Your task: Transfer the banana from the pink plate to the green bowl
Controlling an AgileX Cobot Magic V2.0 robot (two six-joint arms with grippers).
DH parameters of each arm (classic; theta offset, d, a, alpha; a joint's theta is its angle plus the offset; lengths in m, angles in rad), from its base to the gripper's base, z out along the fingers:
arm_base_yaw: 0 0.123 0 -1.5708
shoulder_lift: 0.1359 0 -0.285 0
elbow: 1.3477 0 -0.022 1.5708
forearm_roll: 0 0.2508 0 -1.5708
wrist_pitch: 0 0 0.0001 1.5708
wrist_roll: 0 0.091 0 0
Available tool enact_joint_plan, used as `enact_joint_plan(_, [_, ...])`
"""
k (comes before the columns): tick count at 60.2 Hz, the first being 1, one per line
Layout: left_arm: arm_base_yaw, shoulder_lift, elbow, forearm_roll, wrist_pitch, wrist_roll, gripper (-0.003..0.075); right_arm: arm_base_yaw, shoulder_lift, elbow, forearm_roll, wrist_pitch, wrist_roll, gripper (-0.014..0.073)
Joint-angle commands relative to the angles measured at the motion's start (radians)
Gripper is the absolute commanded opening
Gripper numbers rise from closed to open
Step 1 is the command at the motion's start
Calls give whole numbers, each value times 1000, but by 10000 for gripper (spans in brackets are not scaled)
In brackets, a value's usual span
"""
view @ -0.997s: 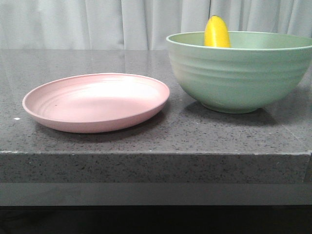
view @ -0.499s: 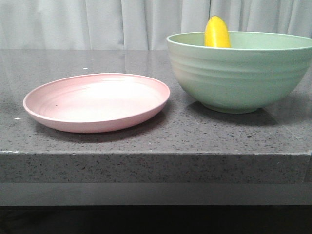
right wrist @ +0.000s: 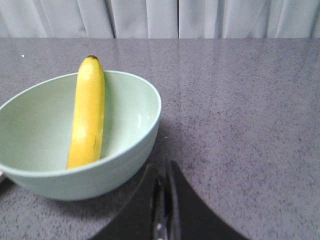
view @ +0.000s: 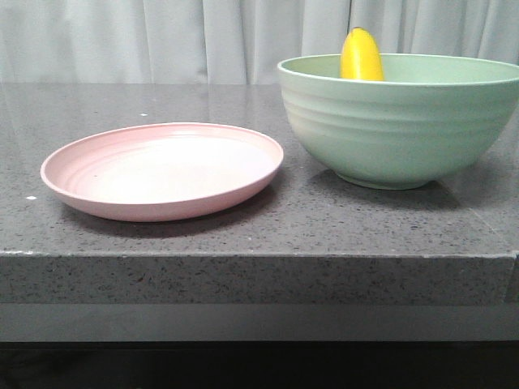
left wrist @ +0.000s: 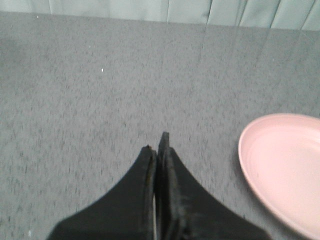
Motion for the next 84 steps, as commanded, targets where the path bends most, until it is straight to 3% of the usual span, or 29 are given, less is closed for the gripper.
enact_joint_plan(1, [3,-81,34,-6,-85,-11,-20,-3,-97,38,10,-85,-11,-60])
enact_joint_plan(15, [3,-234,99,-6,-103,-11,-20,-3,-228,83,10,-63,-11,-60])
enact_joint_plan(61, [3,-249,110,15,-113,-11,-20,-3,-230,83,10,-64,-11,-60])
enact_joint_plan(84, [6,-517,362,28,-141,-11,-20,-3,-230,83,10,-64,-11,-60])
